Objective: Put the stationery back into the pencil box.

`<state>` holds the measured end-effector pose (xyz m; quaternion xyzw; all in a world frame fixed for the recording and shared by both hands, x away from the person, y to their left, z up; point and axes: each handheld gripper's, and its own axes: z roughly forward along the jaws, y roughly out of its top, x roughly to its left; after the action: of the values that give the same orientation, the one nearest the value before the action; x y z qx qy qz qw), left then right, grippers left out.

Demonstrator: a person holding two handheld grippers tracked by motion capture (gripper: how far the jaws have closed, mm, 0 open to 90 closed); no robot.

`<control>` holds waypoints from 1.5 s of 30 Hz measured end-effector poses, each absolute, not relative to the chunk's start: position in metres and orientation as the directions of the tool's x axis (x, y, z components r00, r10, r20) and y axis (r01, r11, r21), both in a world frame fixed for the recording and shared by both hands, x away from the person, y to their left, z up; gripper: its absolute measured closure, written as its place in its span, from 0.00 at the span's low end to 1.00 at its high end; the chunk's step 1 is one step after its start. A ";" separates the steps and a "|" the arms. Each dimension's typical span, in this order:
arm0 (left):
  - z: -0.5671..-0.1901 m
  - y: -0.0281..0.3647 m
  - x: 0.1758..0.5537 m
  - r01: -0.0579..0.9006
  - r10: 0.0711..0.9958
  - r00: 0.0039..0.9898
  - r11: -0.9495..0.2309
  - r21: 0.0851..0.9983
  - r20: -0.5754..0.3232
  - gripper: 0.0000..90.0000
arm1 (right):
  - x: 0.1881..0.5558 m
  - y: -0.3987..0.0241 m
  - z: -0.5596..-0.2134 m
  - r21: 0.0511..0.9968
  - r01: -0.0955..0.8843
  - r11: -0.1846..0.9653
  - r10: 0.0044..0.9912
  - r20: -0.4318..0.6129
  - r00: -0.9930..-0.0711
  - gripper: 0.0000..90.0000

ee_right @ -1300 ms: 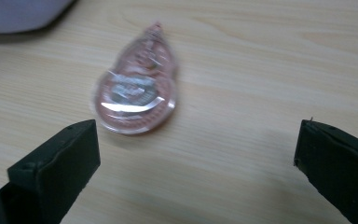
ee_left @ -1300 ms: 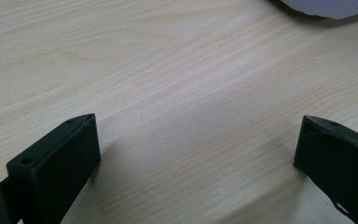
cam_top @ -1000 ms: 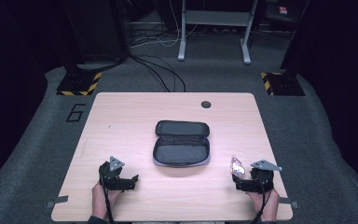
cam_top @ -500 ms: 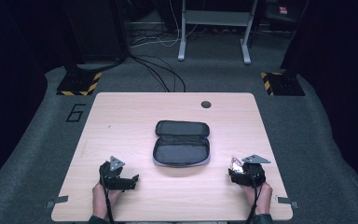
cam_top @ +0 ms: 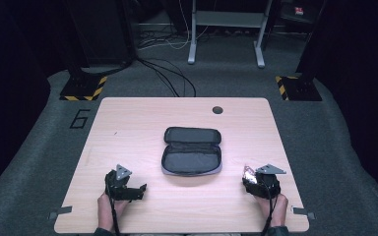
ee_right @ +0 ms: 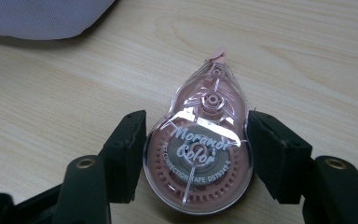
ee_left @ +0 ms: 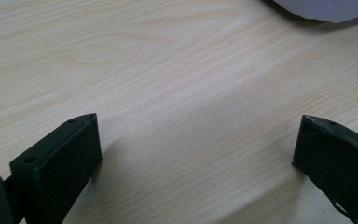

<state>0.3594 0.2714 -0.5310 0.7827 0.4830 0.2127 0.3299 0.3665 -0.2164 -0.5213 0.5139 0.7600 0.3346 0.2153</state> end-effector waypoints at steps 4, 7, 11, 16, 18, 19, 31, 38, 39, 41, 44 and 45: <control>-0.531 0.271 0.359 0.618 0.897 0.441 -0.311 0.722 0.008 0.01 | 0.367 -0.218 -0.520 0.725 0.642 0.248 0.923 0.024 -0.384 0.44; -0.531 0.271 0.359 0.619 0.899 0.437 -0.305 0.724 0.005 0.01 | 0.367 -0.219 -0.519 0.731 0.635 0.248 0.922 0.024 -0.387 0.44; -0.531 0.271 0.359 0.618 0.897 0.441 -0.310 0.723 0.008 0.01 | 0.366 -0.219 -0.514 0.742 0.625 0.240 0.923 0.026 -0.385 0.44; -0.531 0.271 0.359 0.619 0.899 0.437 -0.306 0.723 0.006 0.01 | 0.364 -0.217 -0.507 0.754 0.612 0.240 0.918 0.028 -0.395 0.44; -0.531 0.271 0.359 0.618 0.897 0.441 -0.310 0.723 0.008 0.01 | 0.364 -0.216 -0.503 0.755 0.608 0.248 0.916 0.023 -0.401 0.44; -0.531 0.271 0.359 0.619 0.899 0.437 -0.306 0.723 0.006 0.01 | 0.364 -0.215 -0.500 0.757 0.605 0.245 0.916 0.024 -0.401 0.44; -0.531 0.270 0.359 0.620 0.900 0.435 -0.301 0.725 0.002 0.01 | 0.363 -0.206 -0.474 0.770 0.572 0.283 0.900 -0.007 -0.436 0.44; -0.531 0.271 0.359 0.616 0.897 0.441 -0.312 0.724 0.011 0.01 | 0.364 -0.201 -0.459 0.787 0.547 0.285 0.894 -0.013 -0.448 0.44; -0.531 0.271 0.359 0.616 0.897 0.441 -0.311 0.724 0.010 0.01 | 0.364 -0.200 -0.457 0.787 0.544 0.290 0.891 -0.016 -0.453 0.44; -0.531 0.271 0.359 0.617 0.897 0.442 -0.311 0.723 0.010 0.01 | 0.365 -0.196 -0.453 0.795 0.532 0.291 0.888 -0.016 -0.460 0.44; -0.531 0.271 0.359 0.616 0.897 0.441 -0.311 0.723 0.010 0.01 | 0.367 -0.191 -0.447 0.798 0.522 0.302 0.879 -0.021 -0.476 0.44; -0.531 0.271 0.359 0.616 0.898 0.440 -0.312 0.723 0.012 0.01 | 0.368 -0.189 -0.446 0.798 0.522 0.301 0.878 -0.018 -0.479 0.44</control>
<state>0.3591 0.2710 -0.5311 0.7814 0.4844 0.2126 0.3310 0.3679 -0.1890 -0.4456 0.4535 0.7717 0.3791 0.2346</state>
